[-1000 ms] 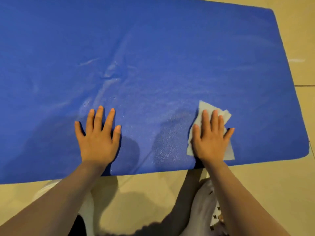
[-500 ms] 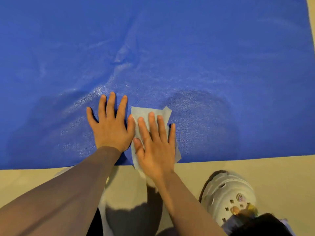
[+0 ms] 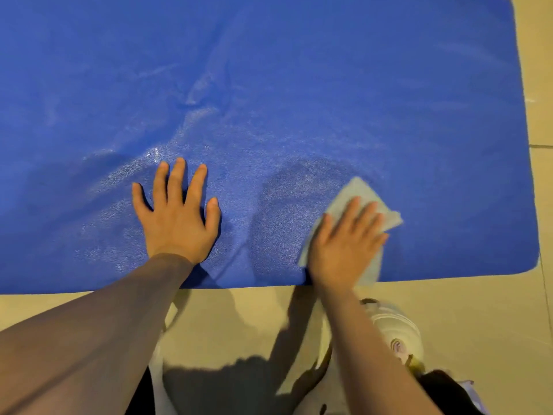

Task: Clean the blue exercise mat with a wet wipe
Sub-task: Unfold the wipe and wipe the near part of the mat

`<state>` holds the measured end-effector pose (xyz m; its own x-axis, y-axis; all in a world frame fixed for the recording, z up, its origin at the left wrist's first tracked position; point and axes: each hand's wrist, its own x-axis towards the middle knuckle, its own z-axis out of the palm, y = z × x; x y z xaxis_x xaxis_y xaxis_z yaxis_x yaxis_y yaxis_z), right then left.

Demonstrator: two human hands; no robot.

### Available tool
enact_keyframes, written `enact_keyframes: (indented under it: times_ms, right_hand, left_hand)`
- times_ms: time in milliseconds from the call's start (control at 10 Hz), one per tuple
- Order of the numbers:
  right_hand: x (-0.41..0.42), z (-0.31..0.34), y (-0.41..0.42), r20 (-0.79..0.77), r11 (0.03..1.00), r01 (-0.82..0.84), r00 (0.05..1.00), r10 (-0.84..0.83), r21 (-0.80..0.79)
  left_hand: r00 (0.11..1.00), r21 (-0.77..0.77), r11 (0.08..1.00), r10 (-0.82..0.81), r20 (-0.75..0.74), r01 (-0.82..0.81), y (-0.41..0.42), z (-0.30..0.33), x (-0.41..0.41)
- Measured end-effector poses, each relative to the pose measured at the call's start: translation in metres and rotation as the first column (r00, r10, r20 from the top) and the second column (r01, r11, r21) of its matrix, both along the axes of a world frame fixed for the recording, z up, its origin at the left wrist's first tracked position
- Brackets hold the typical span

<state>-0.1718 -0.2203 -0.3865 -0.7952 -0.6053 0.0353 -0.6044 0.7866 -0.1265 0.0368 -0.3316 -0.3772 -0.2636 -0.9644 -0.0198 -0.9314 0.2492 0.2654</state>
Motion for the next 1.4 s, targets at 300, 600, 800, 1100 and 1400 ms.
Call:
enact_keyframes:
  times_ms: [300, 600, 800, 1100, 1400]
  right_hand:
    - [-0.004, 0.009, -0.005, 0.088, 0.851, -0.525, 0.849, 0.521, 0.023]
    - [-0.139, 0.027, 0.041, 0.101, 0.951, 0.258, 0.956, -0.277, 0.169]
    - [-0.009, 0.004, -0.020, 0.081, 0.989, -0.147, 0.986, 0.144, 0.024]
    - [-0.010, 0.003, -0.044, 0.125, 0.747, -0.664, 0.738, 0.663, -0.044]
    - [-0.194, 0.036, -0.005, 0.148, 0.947, 0.225, 0.954, -0.262, 0.229]
  left_hand:
    - [1.000, -0.026, 1.000, 0.006, -0.025, -0.007, -0.001, -0.001, 0.001]
    - [1.000, -0.034, 0.999, 0.011, -0.027, -0.012, -0.001, 0.001, 0.000]
    - [1.000, -0.028, 1.000, 0.012, -0.014, -0.012, -0.001, 0.001, -0.001]
    - [0.999, -0.029, 0.999, 0.015, -0.036, -0.016, -0.001, 0.000, 0.000]
    - [0.999, -0.051, 0.999, 0.016, -0.034, -0.018, -0.001, -0.001, 0.000]
